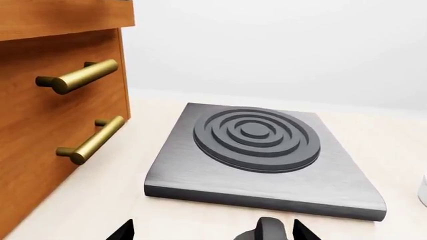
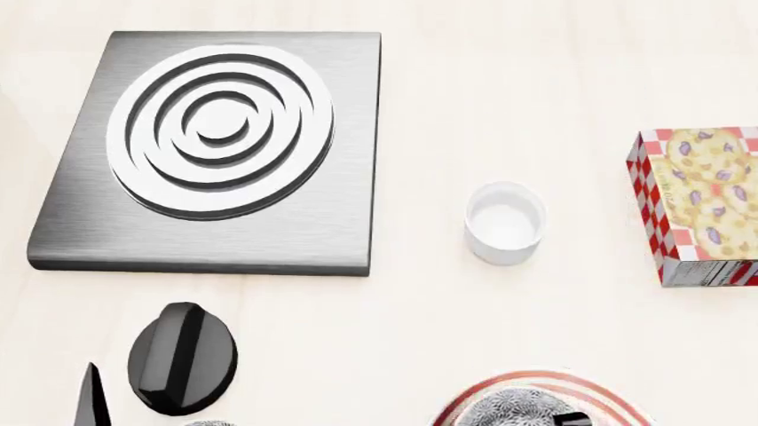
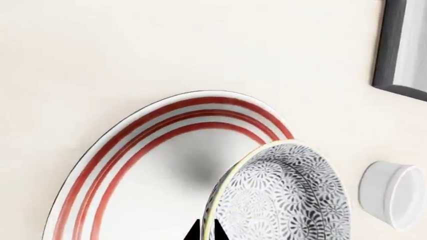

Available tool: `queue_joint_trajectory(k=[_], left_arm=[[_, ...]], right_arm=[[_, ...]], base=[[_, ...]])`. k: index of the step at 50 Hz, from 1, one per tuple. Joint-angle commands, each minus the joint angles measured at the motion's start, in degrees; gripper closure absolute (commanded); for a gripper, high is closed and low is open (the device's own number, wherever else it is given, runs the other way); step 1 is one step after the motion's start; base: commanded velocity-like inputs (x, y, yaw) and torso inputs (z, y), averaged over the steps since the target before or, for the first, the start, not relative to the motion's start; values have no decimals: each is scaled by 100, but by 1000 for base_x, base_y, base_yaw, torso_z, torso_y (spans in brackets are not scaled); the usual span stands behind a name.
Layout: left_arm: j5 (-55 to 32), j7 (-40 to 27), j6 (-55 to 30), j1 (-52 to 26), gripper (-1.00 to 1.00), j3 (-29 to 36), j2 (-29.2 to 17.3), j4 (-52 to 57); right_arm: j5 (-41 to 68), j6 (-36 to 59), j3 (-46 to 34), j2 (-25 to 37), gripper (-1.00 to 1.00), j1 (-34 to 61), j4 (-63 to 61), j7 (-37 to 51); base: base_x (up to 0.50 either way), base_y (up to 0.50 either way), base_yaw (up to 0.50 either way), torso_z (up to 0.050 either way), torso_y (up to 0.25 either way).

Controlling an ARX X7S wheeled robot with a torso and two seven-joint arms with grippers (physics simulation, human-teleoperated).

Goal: Pick the akita bowl on the ramekin and place it on the plate.

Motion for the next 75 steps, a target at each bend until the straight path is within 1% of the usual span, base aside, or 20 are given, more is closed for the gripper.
queue_joint_trajectory(k=[1, 8, 28, 35, 57, 62, 64, 65, 75], left_arm=[[-19, -22, 7, -7, -100, 0, -19, -21], [-7, -36, 11, -14, -100, 25, -24, -24], [-22, -68, 28, -20, -100, 54, -50, -42], [-33, -76, 36, -27, -100, 62, -59, -50], [-36, -109, 62, -26, -100, 102, -86, -64], [-42, -114, 64, -29, -100, 109, -94, -68], [-45, -115, 69, -29, -100, 111, -97, -71], [-44, -116, 72, -26, -100, 114, -98, -68], [-56, -128, 66, -42, -100, 126, -111, -76]], right_arm=[[-57, -80, -27, 112, 100, -213, 32, 277], [157, -129, 85, 332, 100, -357, 43, 525], [542, -142, 212, 540, 100, -613, 132, 903], [554, -130, 172, 493, 100, -702, 159, 1017], [623, -658, -4, 256, 100, -1124, 786, 1474], [631, -668, -16, 230, 100, -1144, 838, 1476], [656, -532, -6, 182, 100, -1148, 847, 1483], [628, -502, -29, 165, -100, -1147, 870, 1463], [633, -523, 1, 128, -100, -1090, 916, 1392]], base=[[0, 0, 0, 0, 0], [0, 0, 0, 0, 1], [0, 0, 0, 0, 0], [0, 0, 0, 0, 0], [1, 0, 0, 0, 0], [3, 0, 2, 0, 0], [0, 0, 3, 0, 0], [0, 3, 0, 0, 0], [0, 0, 0, 0, -2]])
